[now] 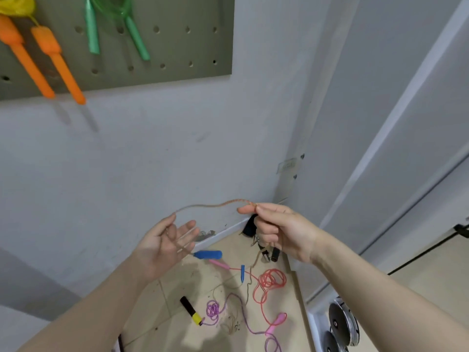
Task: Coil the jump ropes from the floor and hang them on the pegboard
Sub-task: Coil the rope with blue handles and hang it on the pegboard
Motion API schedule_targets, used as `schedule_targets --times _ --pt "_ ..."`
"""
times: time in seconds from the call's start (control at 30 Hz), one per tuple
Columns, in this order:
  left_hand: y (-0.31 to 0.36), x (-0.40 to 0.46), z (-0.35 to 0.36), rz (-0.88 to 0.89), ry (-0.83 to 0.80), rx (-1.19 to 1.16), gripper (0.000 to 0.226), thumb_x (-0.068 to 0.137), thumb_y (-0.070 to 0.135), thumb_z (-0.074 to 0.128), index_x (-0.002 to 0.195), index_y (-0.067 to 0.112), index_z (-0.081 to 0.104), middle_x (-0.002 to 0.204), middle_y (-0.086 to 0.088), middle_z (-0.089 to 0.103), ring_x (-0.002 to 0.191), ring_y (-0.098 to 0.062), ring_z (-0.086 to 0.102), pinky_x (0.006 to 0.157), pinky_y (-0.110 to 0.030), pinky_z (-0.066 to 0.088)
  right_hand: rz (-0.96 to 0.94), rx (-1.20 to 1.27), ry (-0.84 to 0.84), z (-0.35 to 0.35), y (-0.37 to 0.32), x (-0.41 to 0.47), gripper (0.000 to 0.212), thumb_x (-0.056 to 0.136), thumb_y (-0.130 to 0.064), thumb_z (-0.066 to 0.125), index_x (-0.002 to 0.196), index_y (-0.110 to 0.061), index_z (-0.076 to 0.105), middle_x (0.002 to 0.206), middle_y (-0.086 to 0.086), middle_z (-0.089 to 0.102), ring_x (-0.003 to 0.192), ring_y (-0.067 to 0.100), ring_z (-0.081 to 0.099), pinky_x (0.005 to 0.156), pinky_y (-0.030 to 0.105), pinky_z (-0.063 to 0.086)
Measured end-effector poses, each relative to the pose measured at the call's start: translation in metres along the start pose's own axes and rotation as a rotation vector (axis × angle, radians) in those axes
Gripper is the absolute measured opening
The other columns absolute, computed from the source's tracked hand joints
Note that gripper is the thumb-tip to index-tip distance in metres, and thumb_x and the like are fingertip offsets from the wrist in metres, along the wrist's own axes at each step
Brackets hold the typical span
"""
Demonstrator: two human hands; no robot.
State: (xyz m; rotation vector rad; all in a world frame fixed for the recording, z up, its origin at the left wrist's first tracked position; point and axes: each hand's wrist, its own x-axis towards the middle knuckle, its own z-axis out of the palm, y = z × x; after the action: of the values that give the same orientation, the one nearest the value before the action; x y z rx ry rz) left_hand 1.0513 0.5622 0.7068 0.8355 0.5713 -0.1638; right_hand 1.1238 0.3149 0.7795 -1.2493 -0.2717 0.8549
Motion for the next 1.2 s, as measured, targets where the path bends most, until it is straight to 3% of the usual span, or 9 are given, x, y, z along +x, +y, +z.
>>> schedule_targets --times 0.13,0.2,0.27,0.37,0.43,0.53,0.8,1.03,1.2 --pt "-0.014 0.012 0.021 0.036 0.158 0.478 0.033 0.070 0.050 0.066 0.066 0.018 0.063 0.102 -0.003 0.067 0.094 -0.015 0.061 0.084 -0.030 0.041 0.134 -0.181 -0.001 -0.016 0.005 0.006 0.026 0.099 -0.020 0.039 0.102 -0.015 0.064 0.045 -0.009 0.025 0.036 0.003 0.017 0.034 0.013 0.014" --pt "-0.020 0.017 0.038 0.040 0.100 0.689 0.063 0.054 0.057 0.069 0.106 0.023 0.060 0.118 0.002 0.061 0.110 -0.012 0.054 0.096 -0.028 0.039 0.201 -0.328 -0.062 -0.023 0.005 0.010 0.025 0.099 -0.021 0.041 0.098 -0.016 0.066 0.044 -0.009 0.026 0.036 0.004 0.018 0.034 0.015 0.013" --pt "-0.024 0.019 0.059 0.033 -0.059 0.799 0.068 0.054 0.053 0.073 0.117 0.033 0.056 0.125 0.005 0.057 0.119 -0.010 0.050 0.104 -0.028 0.035 0.245 -0.400 -0.157 -0.029 0.002 0.015 0.026 0.099 -0.020 0.042 0.091 -0.014 0.066 0.046 -0.008 0.025 0.035 0.004 0.017 0.038 0.019 0.009" --pt "-0.032 0.022 0.090 0.048 -0.347 0.807 0.048 0.070 0.032 0.061 0.116 0.019 0.061 0.117 -0.004 0.065 0.115 -0.015 0.057 0.102 -0.032 0.041 0.247 -0.412 -0.201 -0.036 -0.006 0.026 0.031 0.097 -0.021 0.045 0.075 -0.014 0.066 0.047 -0.006 0.024 0.035 0.004 0.018 0.041 0.024 0.007" --pt "-0.035 0.021 0.098 0.054 -0.324 0.548 0.042 0.073 0.025 0.048 0.107 0.003 0.059 0.088 -0.011 0.068 0.088 -0.020 0.064 0.085 -0.029 0.047 0.189 -0.392 -0.141 -0.044 -0.013 0.037 0.032 0.097 -0.022 0.046 0.070 -0.016 0.061 0.044 -0.009 0.026 0.035 0.004 0.019 0.037 0.019 0.010" --pt "-0.033 0.013 0.100 0.075 -0.206 0.471 0.029 0.079 0.033 0.045 0.077 0.005 0.052 0.054 -0.001 0.032 0.046 -0.013 0.032 0.051 -0.022 0.034 0.110 -0.378 -0.021 -0.059 -0.020 0.055 0.032 0.096 -0.020 0.047 0.065 -0.014 0.050 0.039 -0.011 0.029 0.034 0.004 0.020 0.036 0.016 0.015" --pt "-0.035 0.002 0.072 0.127 0.028 0.937 0.041 0.093 0.024 0.055 0.053 0.016 0.046 0.047 0.004 0.034 0.043 -0.011 0.025 0.044 -0.020 0.022 -0.077 0.337 0.324 -0.083 -0.038 0.093 0.033 0.098 -0.027 0.037 0.067 -0.019 0.041 0.042 -0.009 0.038 0.041 0.007 0.038 0.052 0.018 0.030" --pt "-0.030 -0.003 0.075 -0.079 0.176 1.066 0.025 0.093 0.029 0.051 0.073 0.013 0.057 0.054 0.002 0.038 0.040 -0.011 0.027 0.042 -0.020 0.020 -0.106 0.237 0.461 -0.086 -0.044 0.106 0.031 0.100 -0.028 0.032 0.070 -0.022 0.038 0.042 -0.011 0.035 0.033 0.005 0.027 0.037 0.016 0.021" --pt "-0.007 -0.019 0.105 0.152 -0.179 0.180 0.025 0.076 0.033 0.057 0.063 0.016 0.068 0.045 0.008 0.031 0.033 -0.004 0.014 0.037 -0.016 0.013 -0.014 -0.192 0.671 -0.098 -0.035 0.102 0.027 0.093 -0.016 0.038 0.066 -0.019 0.040 0.056 -0.001 0.033 0.034 0.009 0.029 0.036 0.018 0.019"
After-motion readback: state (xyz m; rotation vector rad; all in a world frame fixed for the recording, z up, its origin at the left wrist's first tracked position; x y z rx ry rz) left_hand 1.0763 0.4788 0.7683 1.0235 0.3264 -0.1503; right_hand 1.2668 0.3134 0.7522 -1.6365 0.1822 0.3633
